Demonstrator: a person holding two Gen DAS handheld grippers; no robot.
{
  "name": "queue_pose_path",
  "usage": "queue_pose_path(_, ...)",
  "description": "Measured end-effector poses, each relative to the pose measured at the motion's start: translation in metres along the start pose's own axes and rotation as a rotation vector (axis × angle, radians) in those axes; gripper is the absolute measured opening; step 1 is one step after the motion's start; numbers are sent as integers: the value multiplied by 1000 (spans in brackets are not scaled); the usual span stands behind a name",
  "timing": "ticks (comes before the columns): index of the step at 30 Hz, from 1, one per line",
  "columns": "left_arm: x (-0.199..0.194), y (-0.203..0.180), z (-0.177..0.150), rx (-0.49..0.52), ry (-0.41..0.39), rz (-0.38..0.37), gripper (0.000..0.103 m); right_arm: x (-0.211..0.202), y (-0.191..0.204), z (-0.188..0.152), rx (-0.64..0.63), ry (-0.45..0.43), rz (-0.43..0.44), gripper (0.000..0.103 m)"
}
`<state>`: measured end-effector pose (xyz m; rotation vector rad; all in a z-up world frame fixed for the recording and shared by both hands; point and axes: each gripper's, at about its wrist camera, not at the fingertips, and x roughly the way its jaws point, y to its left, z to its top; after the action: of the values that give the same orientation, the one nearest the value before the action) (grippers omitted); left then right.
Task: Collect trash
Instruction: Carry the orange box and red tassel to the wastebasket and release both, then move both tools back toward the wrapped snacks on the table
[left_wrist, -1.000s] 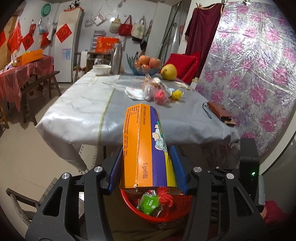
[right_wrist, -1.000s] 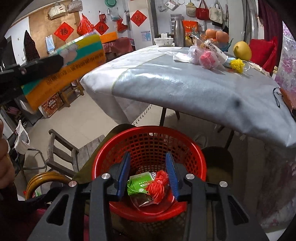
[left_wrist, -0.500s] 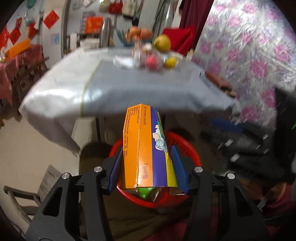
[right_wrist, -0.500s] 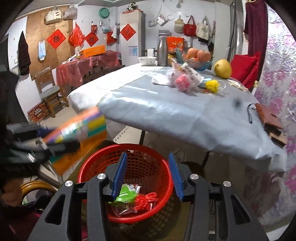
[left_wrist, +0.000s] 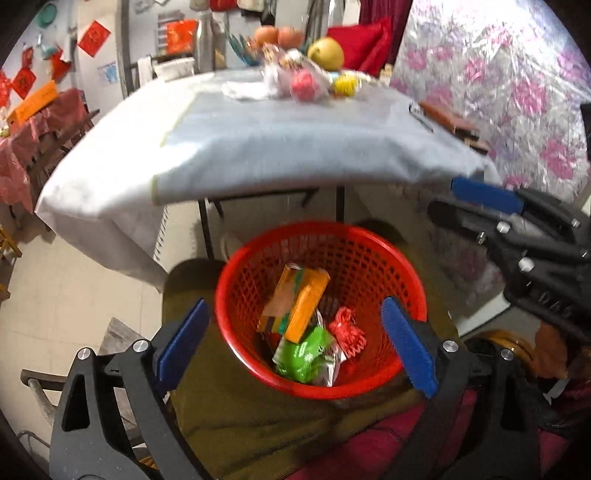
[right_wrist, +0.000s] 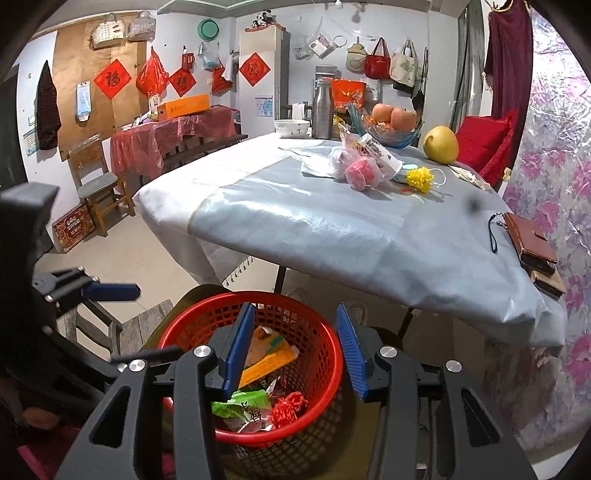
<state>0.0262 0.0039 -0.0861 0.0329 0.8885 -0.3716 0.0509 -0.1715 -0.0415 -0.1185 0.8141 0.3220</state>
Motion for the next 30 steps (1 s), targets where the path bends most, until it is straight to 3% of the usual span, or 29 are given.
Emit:
queue_pose_path(13, -42, 1, 15, -8, -146, 39, 94, -14, -1, 4, 9, -42, -3, 47)
queue_pose_path(16, -46, 6, 18, -27, -162, 38, 95, -19, -7, 7, 22, -59, -10, 53)
queue_pose_path(30, -32, 25, 39, -87, -167, 39, 96, -11, -39, 20, 92, -82, -27, 60)
